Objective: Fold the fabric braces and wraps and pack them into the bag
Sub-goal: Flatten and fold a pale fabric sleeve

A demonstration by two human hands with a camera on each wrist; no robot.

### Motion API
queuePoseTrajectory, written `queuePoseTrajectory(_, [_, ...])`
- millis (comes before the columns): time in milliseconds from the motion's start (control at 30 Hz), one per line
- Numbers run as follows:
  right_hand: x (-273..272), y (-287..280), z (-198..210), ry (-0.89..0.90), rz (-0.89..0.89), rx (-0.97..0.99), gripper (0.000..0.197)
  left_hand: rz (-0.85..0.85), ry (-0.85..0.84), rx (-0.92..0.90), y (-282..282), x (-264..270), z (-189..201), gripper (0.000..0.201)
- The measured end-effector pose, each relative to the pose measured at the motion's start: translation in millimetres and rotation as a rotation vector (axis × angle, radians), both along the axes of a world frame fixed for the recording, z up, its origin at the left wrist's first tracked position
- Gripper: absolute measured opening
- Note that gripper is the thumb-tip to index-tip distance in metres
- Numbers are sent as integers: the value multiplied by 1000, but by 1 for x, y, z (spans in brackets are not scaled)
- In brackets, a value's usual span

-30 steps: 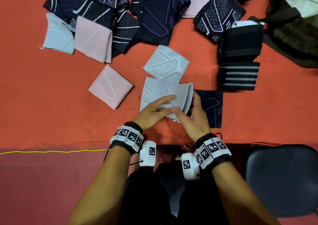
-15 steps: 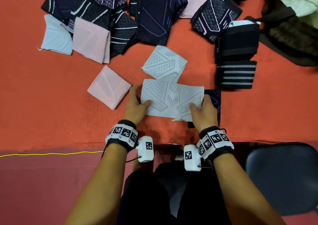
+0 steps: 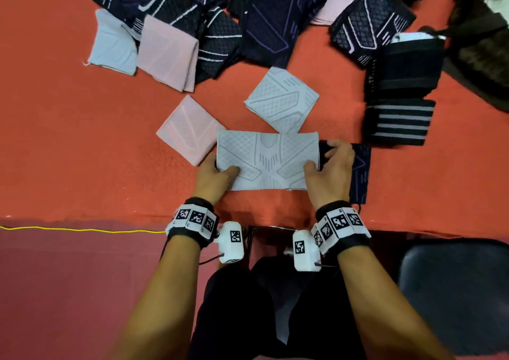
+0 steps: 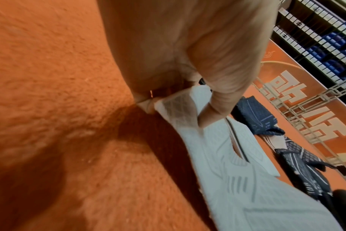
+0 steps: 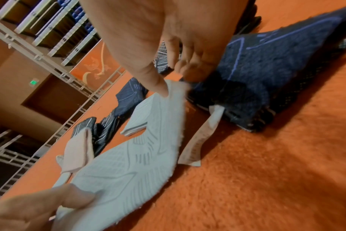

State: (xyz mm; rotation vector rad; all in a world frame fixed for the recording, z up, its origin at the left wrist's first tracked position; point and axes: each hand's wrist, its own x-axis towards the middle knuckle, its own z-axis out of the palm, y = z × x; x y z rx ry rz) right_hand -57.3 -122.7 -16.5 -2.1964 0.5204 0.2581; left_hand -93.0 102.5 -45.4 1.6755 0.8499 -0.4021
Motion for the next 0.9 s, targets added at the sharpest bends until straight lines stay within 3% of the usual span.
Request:
queuePoseTrajectory(167, [5, 26, 0, -68, 277, 92, 35, 7, 19, -15, 2, 2, -6, 36])
queuePoseTrajectory(300, [4, 51, -14, 174, 487, 155, 50, 25, 23, -33, 4, 1, -6, 30])
queuePoseTrajectory(400, [1, 56, -19, 267, 463, 206, 59, 32, 41, -13, 10, -2, -5, 18])
queuePoseTrajectory(633, [-16, 60, -23, 292, 375, 449, 68, 64, -39, 9, 22, -3, 12, 21])
queuePoseTrajectory(767, [-18, 66, -23, 301, 416, 488, 74, 20, -114, -52, 17, 0, 23, 19])
queuePoseTrajectory(900, [-17, 67, -27, 295, 349, 507, 71, -41, -199, -120, 1, 8, 32, 18])
